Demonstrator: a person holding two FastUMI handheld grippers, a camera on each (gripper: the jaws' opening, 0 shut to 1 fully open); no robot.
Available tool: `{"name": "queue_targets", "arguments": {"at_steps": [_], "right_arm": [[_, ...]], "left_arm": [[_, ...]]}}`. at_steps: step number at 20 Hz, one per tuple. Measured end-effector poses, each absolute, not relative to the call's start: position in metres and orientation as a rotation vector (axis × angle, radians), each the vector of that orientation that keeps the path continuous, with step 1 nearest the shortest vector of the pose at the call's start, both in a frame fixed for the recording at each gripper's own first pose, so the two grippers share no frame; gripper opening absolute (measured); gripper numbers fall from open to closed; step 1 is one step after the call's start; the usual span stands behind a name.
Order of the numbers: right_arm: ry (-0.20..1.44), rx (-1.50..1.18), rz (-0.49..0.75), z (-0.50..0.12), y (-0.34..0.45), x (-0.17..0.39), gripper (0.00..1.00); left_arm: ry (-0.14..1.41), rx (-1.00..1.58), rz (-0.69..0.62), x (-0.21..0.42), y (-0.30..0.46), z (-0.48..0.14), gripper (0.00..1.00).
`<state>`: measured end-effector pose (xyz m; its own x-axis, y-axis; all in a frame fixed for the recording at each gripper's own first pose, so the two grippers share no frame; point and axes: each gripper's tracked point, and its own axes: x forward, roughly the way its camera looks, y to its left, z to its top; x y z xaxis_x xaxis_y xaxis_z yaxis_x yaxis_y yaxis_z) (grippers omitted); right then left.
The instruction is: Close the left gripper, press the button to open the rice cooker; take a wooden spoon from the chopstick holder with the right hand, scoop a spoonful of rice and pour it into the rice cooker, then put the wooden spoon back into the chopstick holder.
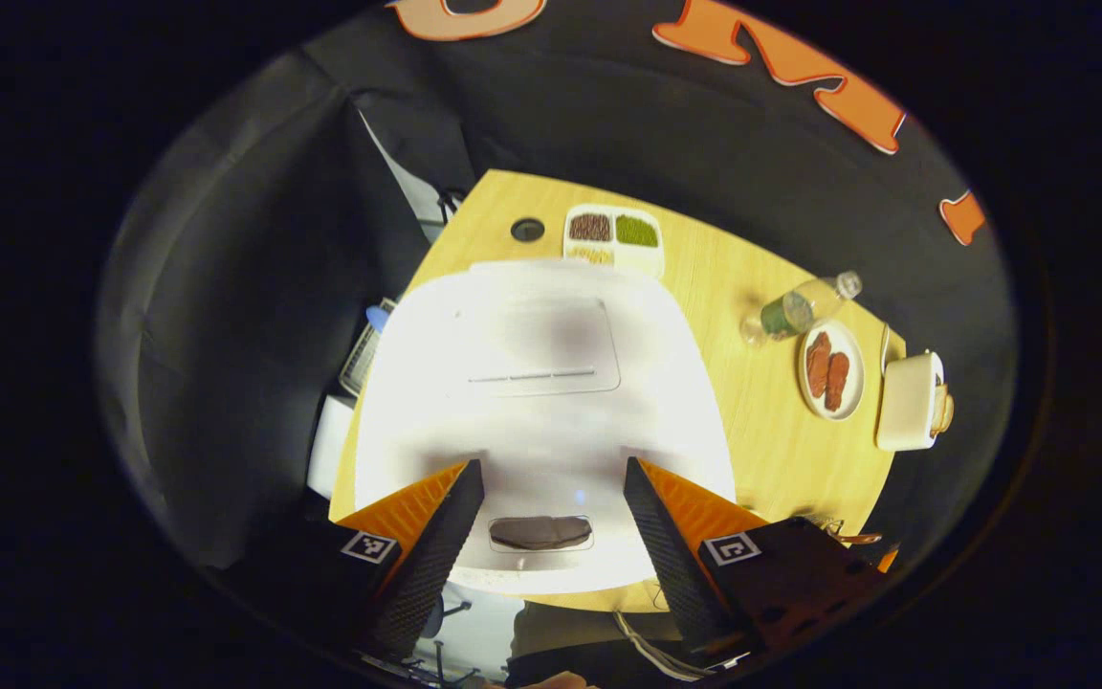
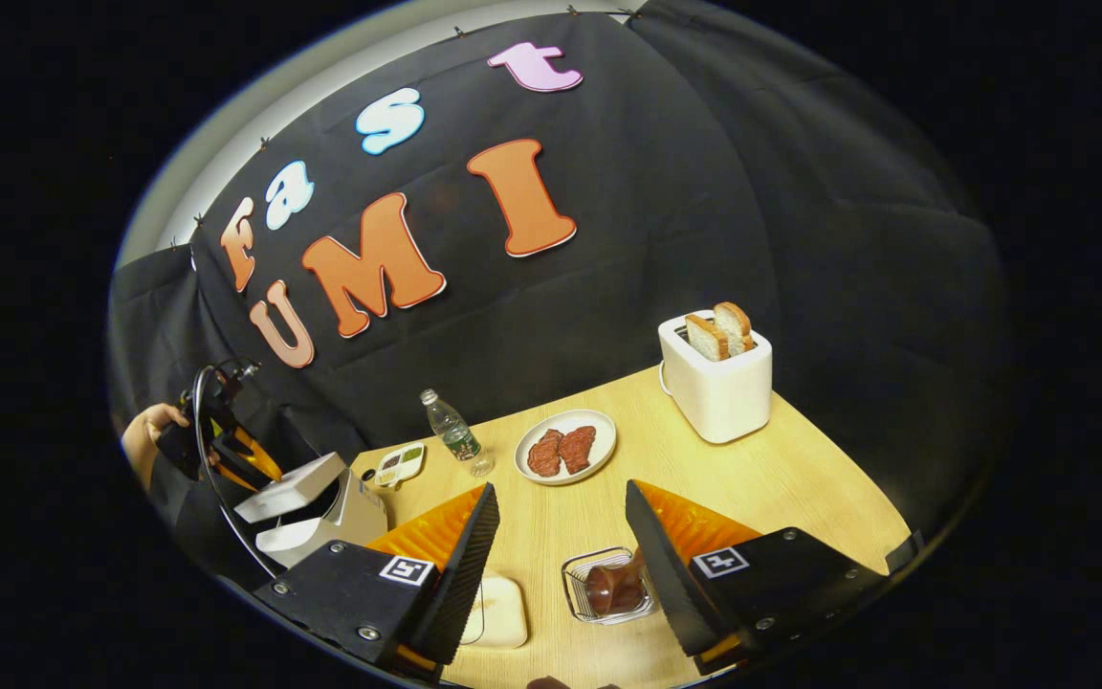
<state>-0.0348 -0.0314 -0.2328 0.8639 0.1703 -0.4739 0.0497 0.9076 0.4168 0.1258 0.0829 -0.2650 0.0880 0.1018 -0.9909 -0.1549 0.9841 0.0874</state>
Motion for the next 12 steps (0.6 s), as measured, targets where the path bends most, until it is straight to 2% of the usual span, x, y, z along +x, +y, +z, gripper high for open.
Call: {"name": "queue_targets", "arguments": {"at_steps": [2, 7, 9, 12], "right_arm": [[0.536, 0.417, 0.081, -0.235, -0.027, -0.034, 0.83], [0.537, 0.415, 0.111, -0.23, -0.013, -0.028, 0.83], [0.54, 0.414, 0.125, -0.23, -0.003, -0.026, 0.83], [0.527, 0.41, 0.156, -0.224, 0.017, -0.019, 0.83]], "left_arm": [[1.525, -0.065, 0.214, 0.109, 0.082, -0.291, 1.0], [1.493, -0.075, 0.241, 0.105, 0.082, -0.293, 1.0], [1.43, -0.078, 0.256, 0.11, 0.083, -0.294, 1.0], [1.305, -0.021, 0.21, 0.123, 0.08, -0.294, 1.0]]}}
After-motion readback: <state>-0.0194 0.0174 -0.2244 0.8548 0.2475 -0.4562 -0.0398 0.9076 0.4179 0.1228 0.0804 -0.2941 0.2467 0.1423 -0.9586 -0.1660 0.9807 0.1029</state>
